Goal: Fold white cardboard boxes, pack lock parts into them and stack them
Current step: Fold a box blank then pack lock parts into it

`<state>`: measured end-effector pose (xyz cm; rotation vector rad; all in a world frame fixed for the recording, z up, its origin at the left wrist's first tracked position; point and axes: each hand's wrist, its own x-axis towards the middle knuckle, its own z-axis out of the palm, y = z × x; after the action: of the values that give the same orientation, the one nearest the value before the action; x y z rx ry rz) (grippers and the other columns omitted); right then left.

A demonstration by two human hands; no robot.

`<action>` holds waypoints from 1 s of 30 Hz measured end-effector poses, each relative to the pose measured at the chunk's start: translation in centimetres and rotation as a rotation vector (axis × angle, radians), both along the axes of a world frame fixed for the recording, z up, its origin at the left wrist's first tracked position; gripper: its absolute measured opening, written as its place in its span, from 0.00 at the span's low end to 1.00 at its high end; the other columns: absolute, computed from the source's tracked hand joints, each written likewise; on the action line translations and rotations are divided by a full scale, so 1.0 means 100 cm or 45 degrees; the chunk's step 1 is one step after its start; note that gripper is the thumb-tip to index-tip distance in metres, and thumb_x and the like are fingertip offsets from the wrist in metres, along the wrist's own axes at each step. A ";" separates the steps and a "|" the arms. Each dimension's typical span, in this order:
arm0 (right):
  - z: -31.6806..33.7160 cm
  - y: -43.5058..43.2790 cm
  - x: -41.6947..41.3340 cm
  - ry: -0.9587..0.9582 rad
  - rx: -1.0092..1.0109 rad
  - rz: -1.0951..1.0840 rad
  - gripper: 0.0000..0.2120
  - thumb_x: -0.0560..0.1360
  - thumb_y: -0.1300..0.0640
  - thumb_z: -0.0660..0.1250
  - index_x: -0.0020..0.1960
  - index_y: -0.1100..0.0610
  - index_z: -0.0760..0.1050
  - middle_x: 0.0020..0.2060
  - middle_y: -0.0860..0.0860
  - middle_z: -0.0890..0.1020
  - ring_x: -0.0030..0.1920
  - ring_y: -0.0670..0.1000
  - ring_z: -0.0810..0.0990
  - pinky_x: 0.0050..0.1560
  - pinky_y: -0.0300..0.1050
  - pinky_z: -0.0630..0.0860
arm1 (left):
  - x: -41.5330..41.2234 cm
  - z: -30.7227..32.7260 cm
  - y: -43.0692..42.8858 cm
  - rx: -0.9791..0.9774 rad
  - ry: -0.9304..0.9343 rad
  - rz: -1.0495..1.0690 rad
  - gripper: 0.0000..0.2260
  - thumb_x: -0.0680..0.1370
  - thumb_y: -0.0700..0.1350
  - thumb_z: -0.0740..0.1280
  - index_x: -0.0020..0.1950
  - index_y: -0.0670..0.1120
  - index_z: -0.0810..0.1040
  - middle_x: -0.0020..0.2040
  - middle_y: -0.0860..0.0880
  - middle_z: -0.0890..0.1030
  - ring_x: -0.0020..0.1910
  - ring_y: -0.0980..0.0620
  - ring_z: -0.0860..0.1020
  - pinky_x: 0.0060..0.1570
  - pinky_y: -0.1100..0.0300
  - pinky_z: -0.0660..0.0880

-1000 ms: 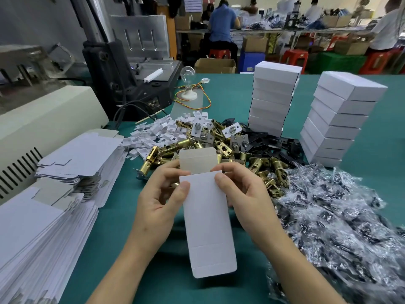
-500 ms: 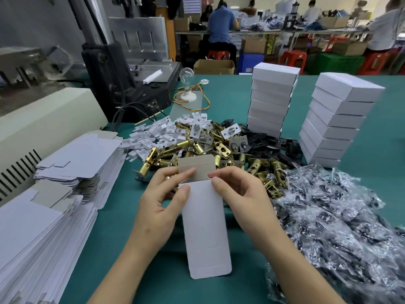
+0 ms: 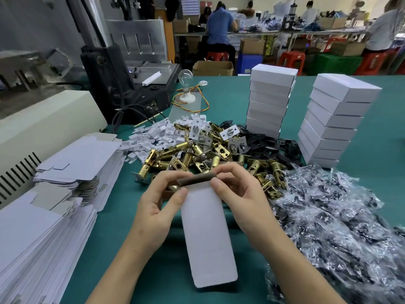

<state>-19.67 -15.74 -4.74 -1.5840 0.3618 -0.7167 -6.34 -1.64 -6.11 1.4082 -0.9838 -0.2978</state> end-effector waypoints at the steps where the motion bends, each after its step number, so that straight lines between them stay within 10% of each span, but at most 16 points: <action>1: 0.000 0.000 0.000 0.000 -0.009 0.003 0.04 0.77 0.51 0.70 0.51 0.45 0.81 0.44 0.47 0.84 0.47 0.49 0.82 0.48 0.52 0.79 | 0.000 0.000 0.000 -0.003 0.012 -0.018 0.10 0.80 0.50 0.67 0.60 0.58 0.82 0.57 0.51 0.83 0.56 0.52 0.81 0.54 0.62 0.77; 10: -0.001 0.003 -0.001 0.127 -0.237 -0.007 0.03 0.78 0.53 0.72 0.51 0.45 0.82 0.45 0.44 0.84 0.47 0.44 0.82 0.45 0.36 0.77 | -0.001 0.002 -0.004 0.130 0.281 -0.011 0.16 0.75 0.63 0.67 0.47 0.53 0.85 0.45 0.49 0.84 0.45 0.53 0.81 0.45 0.60 0.77; 16: 0.002 0.003 -0.002 0.125 -0.207 -0.015 0.03 0.77 0.49 0.73 0.50 0.45 0.82 0.45 0.44 0.85 0.48 0.46 0.83 0.48 0.42 0.80 | 0.001 0.000 -0.001 0.196 0.341 -0.052 0.15 0.74 0.62 0.69 0.53 0.56 0.87 0.53 0.51 0.86 0.54 0.51 0.83 0.56 0.50 0.80; 30: 0.001 0.005 -0.001 0.122 -0.107 0.074 0.09 0.77 0.54 0.74 0.56 0.46 0.83 0.50 0.47 0.86 0.53 0.50 0.85 0.57 0.57 0.82 | 0.001 0.003 -0.001 0.210 0.559 -0.103 0.12 0.77 0.51 0.68 0.56 0.52 0.87 0.53 0.48 0.86 0.49 0.50 0.84 0.48 0.56 0.81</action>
<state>-19.81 -15.26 -4.67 -1.7055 0.3582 -0.6192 -6.22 -1.72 -5.83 1.3729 -0.6640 -0.7292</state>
